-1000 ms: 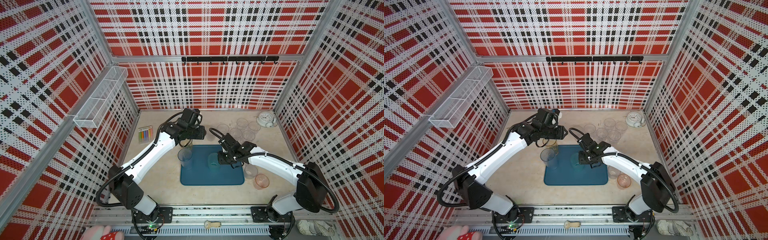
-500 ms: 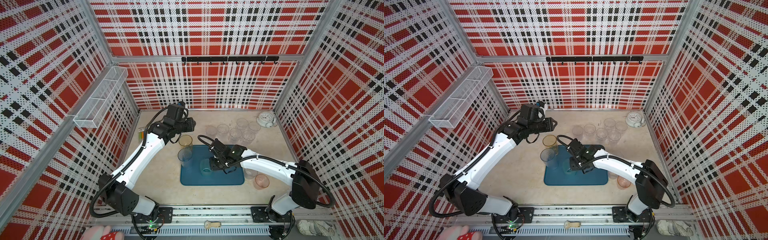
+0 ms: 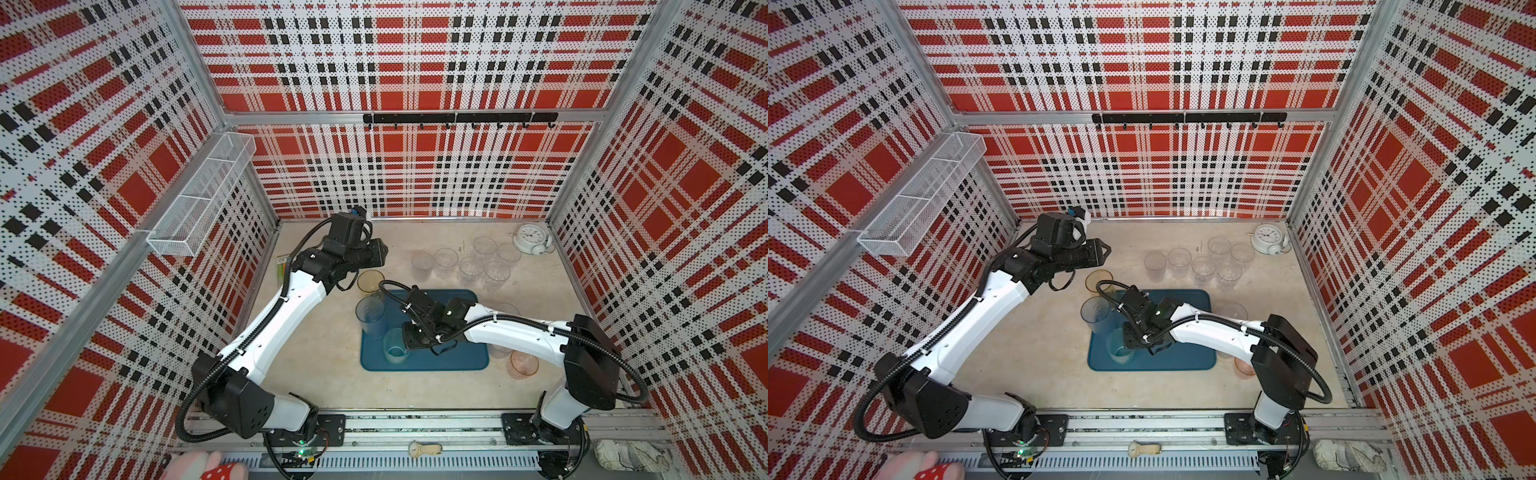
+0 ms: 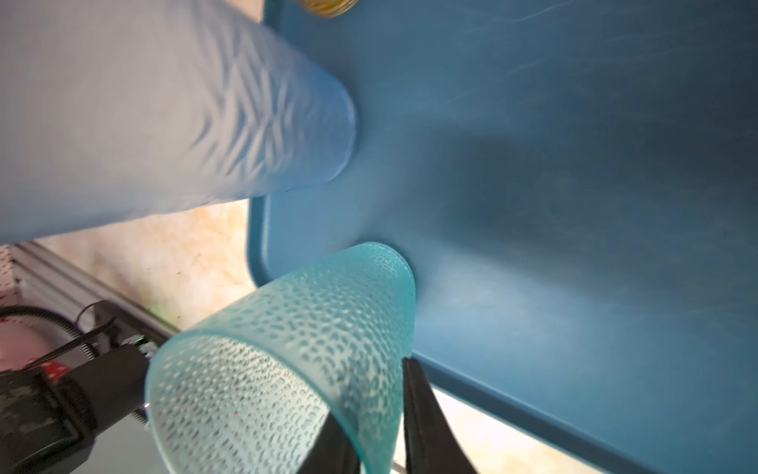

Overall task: Place the glasses into the tray
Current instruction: Move the glass to the tray.

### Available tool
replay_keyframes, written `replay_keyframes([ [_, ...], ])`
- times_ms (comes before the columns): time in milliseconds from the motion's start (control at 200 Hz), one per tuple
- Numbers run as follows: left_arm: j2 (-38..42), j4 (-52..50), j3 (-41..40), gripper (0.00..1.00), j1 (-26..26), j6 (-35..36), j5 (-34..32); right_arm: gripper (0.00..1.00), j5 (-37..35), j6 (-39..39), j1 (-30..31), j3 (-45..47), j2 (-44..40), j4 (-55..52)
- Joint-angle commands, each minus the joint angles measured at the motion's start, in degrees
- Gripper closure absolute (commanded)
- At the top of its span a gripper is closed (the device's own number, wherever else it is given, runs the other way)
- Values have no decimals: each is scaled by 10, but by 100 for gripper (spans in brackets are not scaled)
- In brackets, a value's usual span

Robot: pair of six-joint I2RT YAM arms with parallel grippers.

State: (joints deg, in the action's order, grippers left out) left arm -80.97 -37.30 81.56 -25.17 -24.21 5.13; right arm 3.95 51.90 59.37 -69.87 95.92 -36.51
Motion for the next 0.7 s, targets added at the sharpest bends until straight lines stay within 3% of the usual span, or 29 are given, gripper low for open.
replay_keyframes([
  [0,25,9,-2,60,12,5,5,80,11,23,11,-13,19,36],
  [276,40,8,2,60,47,16,21,79,13,33,35,-63,62,43],
  [696,54,11,-18,59,53,21,25,73,29,39,41,-77,75,60],
])
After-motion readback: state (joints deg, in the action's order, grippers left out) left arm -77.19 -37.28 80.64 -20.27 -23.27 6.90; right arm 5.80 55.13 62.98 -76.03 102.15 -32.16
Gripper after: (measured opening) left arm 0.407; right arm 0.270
